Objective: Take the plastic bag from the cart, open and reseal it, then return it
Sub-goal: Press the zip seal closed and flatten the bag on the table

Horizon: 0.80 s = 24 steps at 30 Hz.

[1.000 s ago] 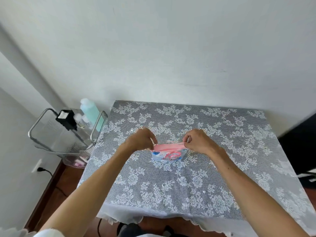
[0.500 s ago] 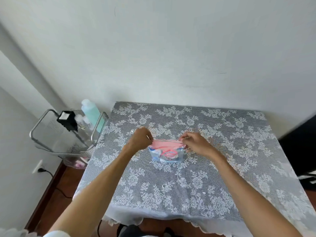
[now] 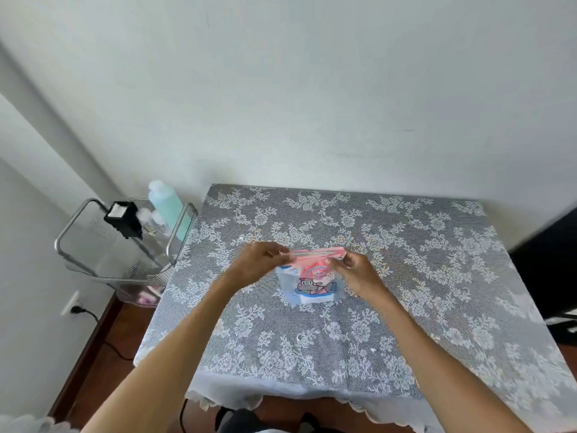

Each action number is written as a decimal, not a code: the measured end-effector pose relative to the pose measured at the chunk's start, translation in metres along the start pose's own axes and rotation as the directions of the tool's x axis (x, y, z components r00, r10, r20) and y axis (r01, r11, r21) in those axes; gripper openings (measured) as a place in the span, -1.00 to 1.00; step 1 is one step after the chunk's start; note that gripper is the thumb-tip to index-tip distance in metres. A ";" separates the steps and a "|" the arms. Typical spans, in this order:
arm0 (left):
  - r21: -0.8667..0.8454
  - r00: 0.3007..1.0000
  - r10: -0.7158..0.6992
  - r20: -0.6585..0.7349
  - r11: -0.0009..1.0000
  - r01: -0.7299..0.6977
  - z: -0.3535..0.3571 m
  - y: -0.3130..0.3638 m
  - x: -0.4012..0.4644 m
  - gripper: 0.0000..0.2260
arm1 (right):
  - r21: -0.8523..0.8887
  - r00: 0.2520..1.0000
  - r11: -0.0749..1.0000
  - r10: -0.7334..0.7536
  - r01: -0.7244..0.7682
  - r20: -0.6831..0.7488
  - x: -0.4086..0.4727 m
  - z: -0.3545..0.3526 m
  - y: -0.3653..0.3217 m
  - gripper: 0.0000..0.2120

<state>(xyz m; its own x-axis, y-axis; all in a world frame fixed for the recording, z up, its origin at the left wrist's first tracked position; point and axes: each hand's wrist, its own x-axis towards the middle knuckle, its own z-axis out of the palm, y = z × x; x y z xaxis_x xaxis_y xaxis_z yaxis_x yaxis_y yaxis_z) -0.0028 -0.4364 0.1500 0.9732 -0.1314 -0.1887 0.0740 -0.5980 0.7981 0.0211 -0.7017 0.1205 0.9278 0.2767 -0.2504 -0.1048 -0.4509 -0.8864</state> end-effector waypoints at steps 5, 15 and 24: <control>0.092 0.996 0.080 -0.047 0.993 -0.075 -0.002 0.002 0.004 -0.80 | 0.058 0.999 0.998 -0.029 0.030 -0.016 0.003 -0.003 -0.002 -0.64; -0.233 0.993 -0.079 -0.086 0.971 0.057 -0.011 -0.001 0.009 -0.88 | 0.037 0.996 0.997 -0.070 0.073 -0.063 0.003 -0.008 -0.005 -0.77; 0.277 0.958 0.273 -0.088 0.930 -0.240 0.001 0.039 0.020 -0.48 | 0.062 0.997 0.996 -0.066 0.068 -0.038 0.002 0.004 -0.007 -0.82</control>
<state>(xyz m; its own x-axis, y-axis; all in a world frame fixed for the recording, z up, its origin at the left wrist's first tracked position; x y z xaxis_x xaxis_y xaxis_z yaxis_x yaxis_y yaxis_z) 0.0195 -0.4625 0.1766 0.9716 -0.2198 0.0879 -0.2252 -0.7440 0.6291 0.0223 -0.6942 0.1241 0.9456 0.2731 -0.1765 -0.0633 -0.3779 -0.9237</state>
